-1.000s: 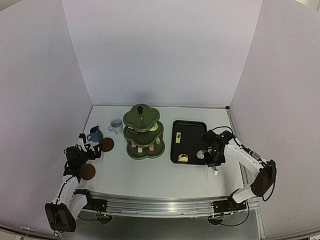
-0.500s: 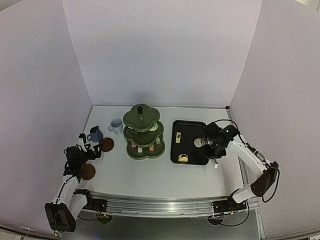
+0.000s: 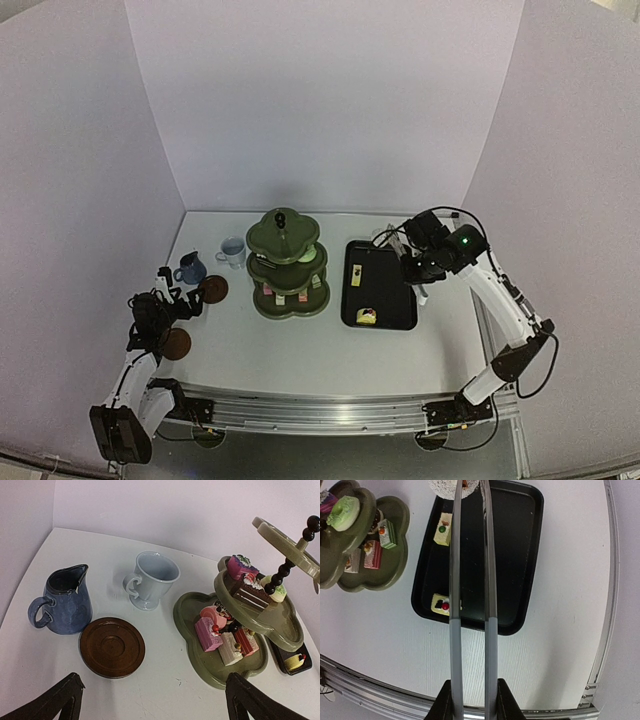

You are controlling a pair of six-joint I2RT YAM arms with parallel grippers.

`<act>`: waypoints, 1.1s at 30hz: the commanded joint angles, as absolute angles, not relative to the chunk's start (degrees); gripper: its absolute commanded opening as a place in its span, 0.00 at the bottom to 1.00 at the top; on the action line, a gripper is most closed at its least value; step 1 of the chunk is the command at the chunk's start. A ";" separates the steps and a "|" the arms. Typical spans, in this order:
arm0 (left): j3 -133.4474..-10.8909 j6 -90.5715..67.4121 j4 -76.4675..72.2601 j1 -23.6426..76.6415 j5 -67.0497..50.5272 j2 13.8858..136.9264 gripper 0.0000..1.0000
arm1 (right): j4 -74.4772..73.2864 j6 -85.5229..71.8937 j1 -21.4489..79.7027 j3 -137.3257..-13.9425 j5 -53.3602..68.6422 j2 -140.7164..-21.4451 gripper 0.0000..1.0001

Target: Serve the afternoon tea

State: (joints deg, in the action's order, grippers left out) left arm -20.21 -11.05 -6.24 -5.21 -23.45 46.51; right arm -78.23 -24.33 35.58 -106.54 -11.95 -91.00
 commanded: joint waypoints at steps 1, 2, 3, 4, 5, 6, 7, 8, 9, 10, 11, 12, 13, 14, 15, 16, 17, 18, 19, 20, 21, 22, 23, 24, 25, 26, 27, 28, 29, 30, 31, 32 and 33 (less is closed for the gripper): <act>-20.53 -11.61 -7.82 -5.49 -24.16 46.47 1.00 | -84.12 -21.91 40.11 -118.87 -14.89 -95.66 0.00; -20.55 -11.54 -7.82 -5.46 -24.15 46.43 1.00 | -84.14 -21.32 41.33 -121.91 -15.35 -97.04 0.00; -20.53 -11.52 -7.82 -5.48 -24.11 46.44 1.00 | -84.10 -20.66 42.65 -125.00 -16.03 -98.27 0.00; -20.50 -11.51 -7.82 -5.49 -24.08 46.46 1.00 | -84.06 -20.01 43.90 -127.94 -16.64 -99.69 0.00; -20.49 -11.51 -7.82 -5.46 -24.08 46.48 1.00 | -84.03 -19.39 44.95 -130.60 -17.02 -101.71 0.00; -20.50 -11.52 -7.79 -5.48 -24.09 46.44 1.00 | -84.04 -18.72 45.88 -133.24 -17.30 -103.38 0.00; -20.54 -11.54 -7.76 -5.50 -24.09 46.38 1.00 | -84.02 -18.05 46.75 -135.54 -17.58 -104.78 0.00; -20.58 -11.52 -7.71 -5.53 -24.09 46.31 1.00 | -83.87 -17.61 47.56 -138.04 -17.41 -106.48 0.00; -20.62 -11.50 -7.66 -5.54 -24.06 46.25 1.00 | -83.64 -17.11 48.26 -139.97 -17.27 -107.75 0.00; -20.64 -11.48 -7.61 -5.54 -24.01 46.20 1.00 | -83.36 -16.55 48.88 -141.46 -17.16 -108.70 0.00; -20.66 -11.44 -7.38 -5.56 -23.97 46.15 1.00 | -82.84 -15.95 49.66 -142.93 -16.94 -109.70 0.00; -20.75 -11.44 -7.33 -5.52 -23.93 46.06 1.00 | -82.56 -15.53 50.12 -143.22 -16.77 -110.33 0.00; -20.81 -11.43 -7.27 -5.49 -23.91 46.00 1.00 | -82.41 -15.17 50.47 -143.32 -16.71 -110.88 0.00; -20.82 -11.42 -7.25 -5.47 -23.89 45.97 1.00 | -82.42 -14.96 50.72 -143.11 -16.73 -111.23 0.00; -20.80 -11.39 -7.27 -5.49 -23.88 45.97 1.00 | -82.39 -14.84 51.01 -142.72 -16.54 -111.45 0.00; -20.78 -11.37 -7.25 -5.52 -23.90 45.98 1.00 | -82.39 -14.72 51.27 -142.24 -16.26 -111.62 0.00; -20.76 -11.38 -7.26 -5.48 -23.90 46.03 1.00 | -82.47 -14.64 51.50 -141.83 -16.19 -111.79 0.00; -20.71 -11.40 -7.32 -5.49 -23.93 46.07 1.00 | -82.58 -14.60 51.66 -141.49 -16.27 -111.94 0.00; -20.69 -11.42 -7.41 -5.50 -23.97 46.13 1.00 | -82.73 -14.59 51.76 -141.16 -16.50 -112.05 0.00; -20.72 -11.43 -7.51 -5.48 -24.00 46.18 1.00 | -82.90 -14.57 51.85 -140.80 -16.79 -112.15 0.00; -20.74 -11.43 -7.56 -5.48 -24.06 46.19 1.00 | -83.05 -14.49 51.93 -140.58 -17.01 -112.29 0.00; -20.64 -11.47 -7.56 -5.49 -24.07 46.25 1.00 | -83.06 -14.36 51.97 -140.59 -16.99 -112.44 0.00; -20.60 -11.50 -7.56 -5.51 -24.11 46.31 1.00 | -83.06 -14.25 52.03 -140.72 -16.91 -112.69 0.00; -20.61 -11.51 -7.60 -5.53 -24.14 46.37 1.00 | -83.11 -14.13 52.09 -140.92 -16.85 -112.99 0.00; -20.62 -11.51 -7.66 -5.53 -24.15 46.43 1.00 | -83.21 -14.00 52.13 -141.03 -16.87 -113.23 0.00; -20.64 -11.51 -7.68 -5.50 -24.17 46.49 1.00 | -83.30 -13.86 52.19 -141.01 -17.01 -113.40 0.00; -20.61 -11.51 -7.76 -5.48 -24.15 46.49 1.00 | -83.42 -13.80 52.21 -140.88 -17.12 -113.54 0.00; -20.60 -11.51 -7.77 -5.49 -24.16 46.47 1.00 | -83.64 -13.75 52.26 -140.81 -17.31 -113.77 0.00; -20.61 -11.51 -7.75 -5.51 -24.17 46.43 1.00 | -83.86 -13.67 52.31 -140.76 -17.48 -114.00 0.00; -20.64 -11.51 -7.70 -5.54 -24.15 46.38 1.00 | -84.07 -13.54 52.36 -140.78 -17.62 -114.25 0.00; -20.61 -11.51 -7.73 -5.53 -24.11 46.34 1.00 | -84.26 -13.44 52.41 -140.91 -17.79 -114.58 0.00; -20.61 -11.51 -7.73 -5.51 -24.15 46.32 1.00 | -84.42 -13.30 52.57 -141.14 -18.14 -114.89 0.00; -20.59 -11.51 -7.71 -5.50 -24.16 46.32 1.00 | -84.63 -13.16 52.71 -141.49 -18.46 -115.28 0.00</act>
State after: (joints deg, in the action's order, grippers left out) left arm -20.21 -11.04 -6.22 -5.21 -23.81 46.52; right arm -78.59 -14.27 51.93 -140.46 -16.34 -113.67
